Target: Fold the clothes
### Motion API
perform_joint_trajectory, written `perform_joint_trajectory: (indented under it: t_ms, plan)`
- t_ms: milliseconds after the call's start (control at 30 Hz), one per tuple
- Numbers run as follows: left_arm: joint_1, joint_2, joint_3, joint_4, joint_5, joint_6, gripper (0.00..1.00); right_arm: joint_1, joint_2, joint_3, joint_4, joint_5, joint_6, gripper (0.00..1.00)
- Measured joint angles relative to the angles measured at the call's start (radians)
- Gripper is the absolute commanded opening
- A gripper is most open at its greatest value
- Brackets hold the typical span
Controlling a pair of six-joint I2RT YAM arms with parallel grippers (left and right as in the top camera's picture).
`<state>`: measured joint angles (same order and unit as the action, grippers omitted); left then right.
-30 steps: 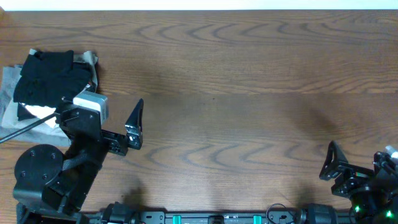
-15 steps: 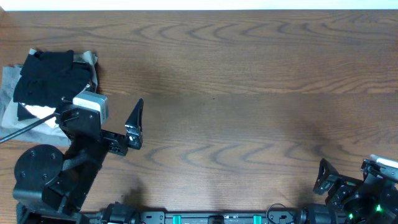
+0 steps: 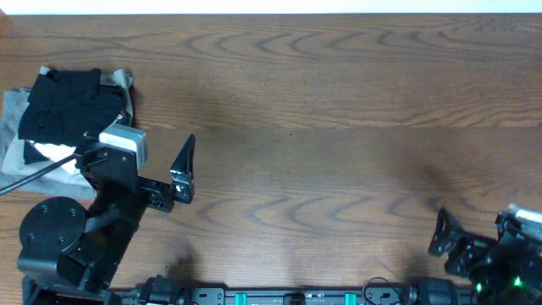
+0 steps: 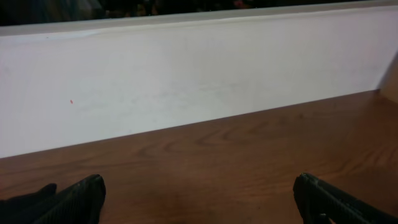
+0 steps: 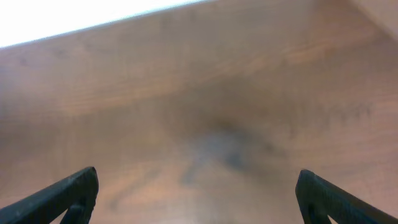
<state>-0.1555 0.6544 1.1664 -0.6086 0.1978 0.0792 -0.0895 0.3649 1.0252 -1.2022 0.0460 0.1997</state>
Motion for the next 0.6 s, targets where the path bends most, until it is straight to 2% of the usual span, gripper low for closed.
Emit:
perform_joint_trajectory:
  t_ms: [133,333,467,600]
  plan:
    - [0.0,0.0,-0.001,0.0,0.0,0.0,0.98,0.014,-0.018,-0.117,0.244,-0.013,-0.035,0.99]
    - [0.0,0.0,-0.002,0.0,0.0,0.0,0.98,0.019,-0.093,-0.437,0.665,-0.103,-0.095,0.99]
    - [0.0,0.0,-0.002,0.0,-0.002,0.0,0.98,0.037,-0.164,-0.634,0.853,-0.145,-0.109,0.99]
    - [0.0,0.0,-0.002,0.0,-0.003,0.0,0.98,0.055,-0.24,-0.777,0.958,-0.164,-0.113,0.99]
